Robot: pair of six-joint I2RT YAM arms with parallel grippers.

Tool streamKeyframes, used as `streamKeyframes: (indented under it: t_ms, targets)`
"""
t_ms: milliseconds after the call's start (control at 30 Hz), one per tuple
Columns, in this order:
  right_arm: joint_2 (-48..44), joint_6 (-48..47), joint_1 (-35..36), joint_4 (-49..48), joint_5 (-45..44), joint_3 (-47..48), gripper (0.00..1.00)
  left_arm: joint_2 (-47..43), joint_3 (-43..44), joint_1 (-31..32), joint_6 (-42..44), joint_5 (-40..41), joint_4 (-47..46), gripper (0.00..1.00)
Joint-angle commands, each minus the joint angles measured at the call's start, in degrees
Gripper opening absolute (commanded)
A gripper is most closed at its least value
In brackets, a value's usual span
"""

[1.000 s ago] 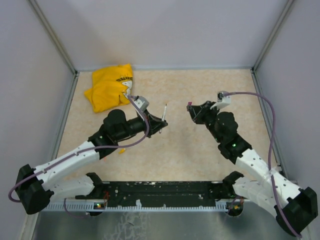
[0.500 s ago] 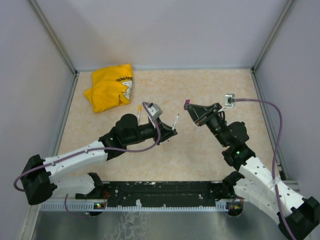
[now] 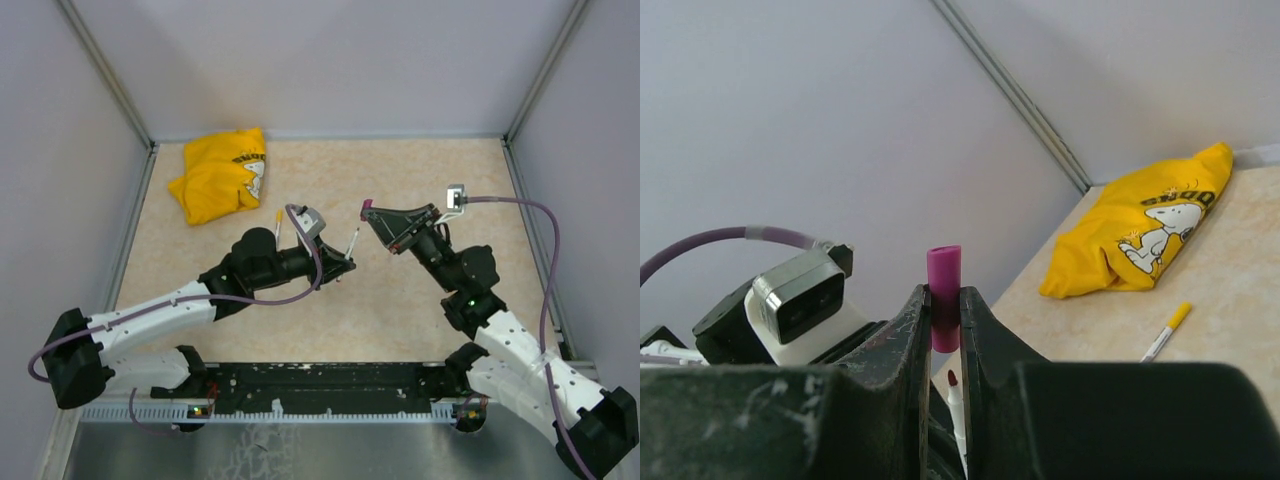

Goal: Insert the pens into the pen caps
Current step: Insert the pen cap onto the pen.

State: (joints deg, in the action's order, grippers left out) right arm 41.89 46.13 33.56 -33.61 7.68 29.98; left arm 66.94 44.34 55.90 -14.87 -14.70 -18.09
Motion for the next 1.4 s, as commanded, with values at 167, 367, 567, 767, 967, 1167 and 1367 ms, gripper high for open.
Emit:
streamKeyframes:
  t_ms: [167, 367, 567, 767, 967, 1167, 1367]
  targets:
    - [0.39, -0.59, -0.34, -4.52, 2.68, 0.04, 0.00, 0.29, 1.90, 0.46, 0.98, -0.47, -3.25, 0.00]
    - [0.39, -1.04, -0.34, -3.73, 3.18, -0.15, 0.00, 0.05, 1.57, 0.44, 0.88, -0.08, -3.53, 0.00]
    - [0.52, -1.33, -0.34, -3.13, 3.66, -0.27, 0.00, -0.14, 1.43, 0.44, 0.87, 0.17, -3.71, 0.00]
    - [0.74, -1.33, -0.34, -3.31, 4.11, -0.35, 0.00, -0.40, 1.08, 0.44, 0.90, 0.46, -3.91, 0.00]
    - [1.04, -1.31, -0.34, -3.87, 4.64, -0.93, 0.00, -0.49, 0.90, 0.44, 0.64, 0.67, -3.97, 0.00]
    - [1.86, -1.57, -0.34, -4.71, 5.51, -1.82, 0.00, -0.69, 0.94, 0.44, -0.60, 1.46, -5.34, 0.00]
    - [2.64, -1.56, -0.34, -6.23, 6.61, -2.41, 0.00, -0.71, 1.45, 0.48, -1.82, 2.46, -6.18, 0.00]
